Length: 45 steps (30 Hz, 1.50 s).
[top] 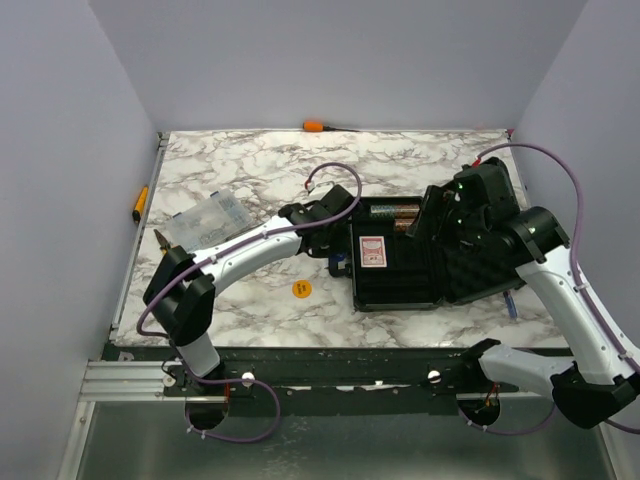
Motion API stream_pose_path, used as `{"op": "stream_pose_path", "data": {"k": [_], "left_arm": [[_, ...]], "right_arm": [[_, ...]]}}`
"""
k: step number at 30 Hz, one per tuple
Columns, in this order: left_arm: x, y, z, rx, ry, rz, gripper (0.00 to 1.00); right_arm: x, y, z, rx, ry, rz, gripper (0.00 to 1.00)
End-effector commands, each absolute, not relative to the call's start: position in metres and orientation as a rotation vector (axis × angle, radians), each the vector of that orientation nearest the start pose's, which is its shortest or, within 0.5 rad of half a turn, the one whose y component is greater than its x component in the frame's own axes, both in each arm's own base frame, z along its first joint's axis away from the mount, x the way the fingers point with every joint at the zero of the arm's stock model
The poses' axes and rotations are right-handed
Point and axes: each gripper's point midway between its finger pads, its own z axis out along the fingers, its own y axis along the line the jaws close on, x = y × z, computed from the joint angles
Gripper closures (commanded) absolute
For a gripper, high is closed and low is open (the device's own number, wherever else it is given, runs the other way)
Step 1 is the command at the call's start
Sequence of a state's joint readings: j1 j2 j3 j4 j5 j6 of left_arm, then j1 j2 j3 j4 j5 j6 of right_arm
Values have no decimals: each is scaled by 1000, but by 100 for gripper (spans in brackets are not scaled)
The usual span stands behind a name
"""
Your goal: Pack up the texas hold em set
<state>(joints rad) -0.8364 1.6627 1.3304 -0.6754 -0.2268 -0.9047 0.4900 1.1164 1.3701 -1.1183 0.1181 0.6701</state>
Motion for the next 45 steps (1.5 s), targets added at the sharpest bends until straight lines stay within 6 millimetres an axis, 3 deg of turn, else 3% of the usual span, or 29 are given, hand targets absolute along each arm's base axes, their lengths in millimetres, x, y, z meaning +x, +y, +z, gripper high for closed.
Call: {"op": "stream_pose_path", "data": {"k": [1,22,30,31,32,45], "left_arm": [[281,-319,129,-109,2599,-428,59],[300,-378,114,-8,2661,-531,59],[303,-387,104,4,2685,-533,59],[300,-383,93,5,2710,-505,59],[304,-389,101,10,2690,-524,59],[309,-394,81,32,2733,-474,59]], "right_arm": [[228,116,274,320,2390,335,3],[225,110,273,315,2386,310,3],[224,107,273,309,2380,293,3],[224,107,273,305,2381,290,3],[224,107,273,303,2380,289,3],[223,105,267,282,2394,266,3]]}}
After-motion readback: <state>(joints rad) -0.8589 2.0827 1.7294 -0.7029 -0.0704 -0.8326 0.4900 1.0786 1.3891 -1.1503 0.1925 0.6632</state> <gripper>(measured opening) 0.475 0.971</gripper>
